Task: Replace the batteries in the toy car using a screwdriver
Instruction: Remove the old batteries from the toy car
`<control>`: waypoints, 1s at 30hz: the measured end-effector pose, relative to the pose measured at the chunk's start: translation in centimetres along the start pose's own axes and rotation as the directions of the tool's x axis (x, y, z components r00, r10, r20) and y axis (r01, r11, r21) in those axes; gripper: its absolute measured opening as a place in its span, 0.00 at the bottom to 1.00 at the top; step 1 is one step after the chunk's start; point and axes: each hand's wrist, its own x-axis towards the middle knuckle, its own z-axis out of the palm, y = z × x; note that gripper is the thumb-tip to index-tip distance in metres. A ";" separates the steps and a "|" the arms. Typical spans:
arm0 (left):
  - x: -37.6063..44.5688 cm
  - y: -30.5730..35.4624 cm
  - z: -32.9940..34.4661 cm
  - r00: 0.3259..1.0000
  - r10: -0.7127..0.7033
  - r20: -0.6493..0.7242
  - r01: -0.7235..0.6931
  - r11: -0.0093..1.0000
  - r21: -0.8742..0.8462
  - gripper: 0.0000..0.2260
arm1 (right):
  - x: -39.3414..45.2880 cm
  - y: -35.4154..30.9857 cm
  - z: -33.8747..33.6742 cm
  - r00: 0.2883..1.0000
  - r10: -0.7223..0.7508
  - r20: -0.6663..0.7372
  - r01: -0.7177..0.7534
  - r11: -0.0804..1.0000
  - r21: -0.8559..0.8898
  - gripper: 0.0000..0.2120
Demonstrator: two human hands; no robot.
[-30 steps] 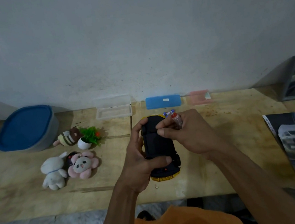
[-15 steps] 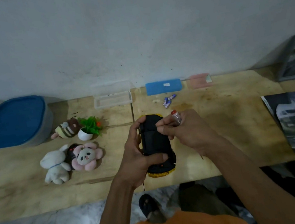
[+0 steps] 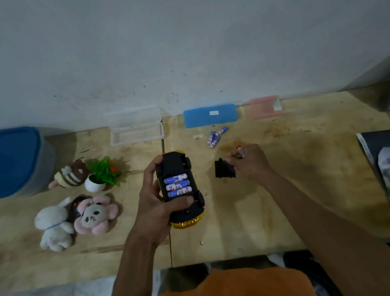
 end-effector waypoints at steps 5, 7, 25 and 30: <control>2.1 -0.6 1.5 0.999 -0.006 -0.032 0.006 1.000 -0.020 0.49 | 3.1 3.5 2.3 0.987 -0.017 0.157 0.053 0.972 -0.228 0.09; 2.6 -0.6 2.1 1.000 -0.006 -0.014 0.006 1.000 -0.031 0.49 | 3.7 3.9 2.5 0.982 -0.001 0.188 0.051 0.963 -0.263 0.10; 6.1 0.0 2.6 0.989 -0.110 0.097 0.107 0.994 0.031 0.47 | 4.2 5.1 1.3 0.987 0.135 -0.084 -0.141 0.987 -0.076 0.16; 6.0 0.2 2.9 0.989 -0.104 0.105 0.102 0.994 0.025 0.50 | 4.8 5.4 2.7 0.962 0.157 -0.222 -0.166 0.986 -0.021 0.11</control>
